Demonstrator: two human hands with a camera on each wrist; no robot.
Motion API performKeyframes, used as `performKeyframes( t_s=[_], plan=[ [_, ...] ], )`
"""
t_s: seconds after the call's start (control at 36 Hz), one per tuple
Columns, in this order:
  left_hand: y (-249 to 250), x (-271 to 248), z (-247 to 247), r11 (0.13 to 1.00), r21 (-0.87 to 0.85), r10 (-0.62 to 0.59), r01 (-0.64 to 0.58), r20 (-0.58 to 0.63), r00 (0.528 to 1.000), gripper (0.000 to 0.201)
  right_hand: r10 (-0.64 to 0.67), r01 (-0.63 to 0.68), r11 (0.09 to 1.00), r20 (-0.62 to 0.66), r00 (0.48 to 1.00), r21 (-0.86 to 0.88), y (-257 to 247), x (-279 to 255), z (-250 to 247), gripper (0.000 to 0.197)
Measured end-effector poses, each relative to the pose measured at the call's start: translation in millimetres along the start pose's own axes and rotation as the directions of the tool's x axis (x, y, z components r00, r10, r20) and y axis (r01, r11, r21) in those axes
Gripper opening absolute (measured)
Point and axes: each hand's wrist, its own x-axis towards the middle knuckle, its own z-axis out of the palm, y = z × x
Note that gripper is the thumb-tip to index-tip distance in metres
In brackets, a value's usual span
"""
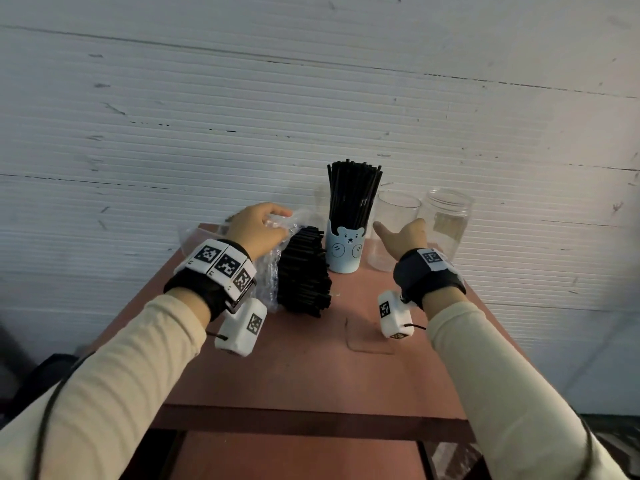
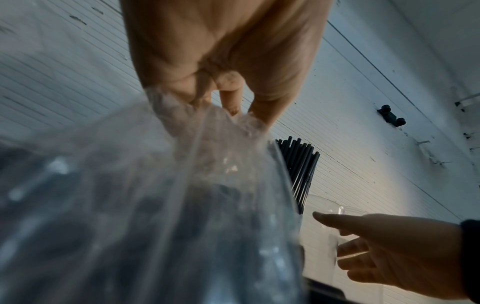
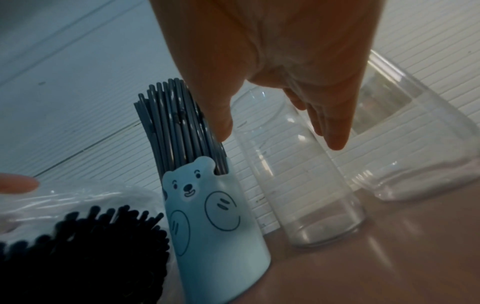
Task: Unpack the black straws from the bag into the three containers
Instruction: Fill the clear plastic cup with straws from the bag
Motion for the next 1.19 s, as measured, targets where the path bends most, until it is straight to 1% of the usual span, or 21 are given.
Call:
performKeyframes(
  t_s=[0.14, 0.22, 0.31, 0.44, 0.58, 0.72, 0.86, 1.0, 1.11, 1.17, 1.19],
  plan=[
    [-2.0, 0.4, 0.1, 1.000, 0.002, -0.004, 0.004, 0.006, 1.000, 0.033, 0.070, -0.071, 0.997, -0.042, 0.997, -0.024, -5.2, 3.9, 7.1, 0.081],
    [-3.6, 0.1, -1.0, 1.000, 0.006, -0.002, 0.002, 0.026, 1.000, 0.034, 0.074, -0.076, 0.996, -0.063, 0.995, -0.037, -5.7, 5.1, 8.3, 0.073],
    [-4.8, -1.8, -3.7, 1.000, 0.009, -0.008, 0.007, 0.043, 0.999, 0.034, 0.062, -0.064, 0.997, -0.055, 0.997, -0.042, -4.4, 5.2, 8.4, 0.072],
    [-5.2, -7.1, -7.8, 1.000, 0.014, -0.015, 0.014, 0.065, 0.998, 0.034, 0.028, -0.028, 0.999, 0.002, 1.000, -0.021, 0.9, -2.4, 0.7, 0.078],
    [-2.8, -16.8, -12.6, 0.999, 0.044, -0.005, 0.002, 0.057, 0.998, 0.031, -0.066, 0.066, 0.998, 0.045, 0.997, 0.003, 12.0, -22.8, -22.0, 0.072],
    [-6.5, -23.2, -22.0, 0.998, 0.058, 0.018, -0.022, 0.066, 0.998, 0.030, -0.143, 0.141, 0.990, 0.085, 0.986, 0.030, 24.7, -37.6, -41.1, 0.075],
    [-5.9, -31.2, -34.2, 0.998, 0.045, 0.034, -0.038, 0.081, 0.996, 0.033, -0.173, 0.171, 0.985, 0.168, 0.971, 0.027, 30.6, -55.3, -56.7, 0.074],
    [-1.4, -42.1, -44.7, 0.998, 0.034, 0.048, -0.053, 0.126, 0.991, 0.036, -0.198, 0.199, 0.980, 0.237, 0.951, 0.019, 31.8, -66.5, -58.6, 0.074],
    [-1.2, -47.1, -47.7, 0.999, 0.011, 0.041, -0.044, 0.167, 0.985, 0.032, -0.195, 0.203, 0.979, 0.272, 0.942, -0.001, 30.5, -71.1, -56.7, 0.078],
    [-0.4, -53.8, -49.6, 0.998, 0.039, 0.035, -0.044, 0.196, 0.980, 0.030, -0.199, 0.213, 0.977, 0.281, 0.939, -0.019, 31.0, -73.2, -55.9, 0.077],
    [-2.5, -55.5, -50.0, 0.996, 0.065, 0.039, -0.054, 0.219, 0.975, 0.038, -0.205, 0.221, 0.975, 0.283, 0.937, -0.025, 32.2, -73.4, -55.1, 0.077]
  ],
)
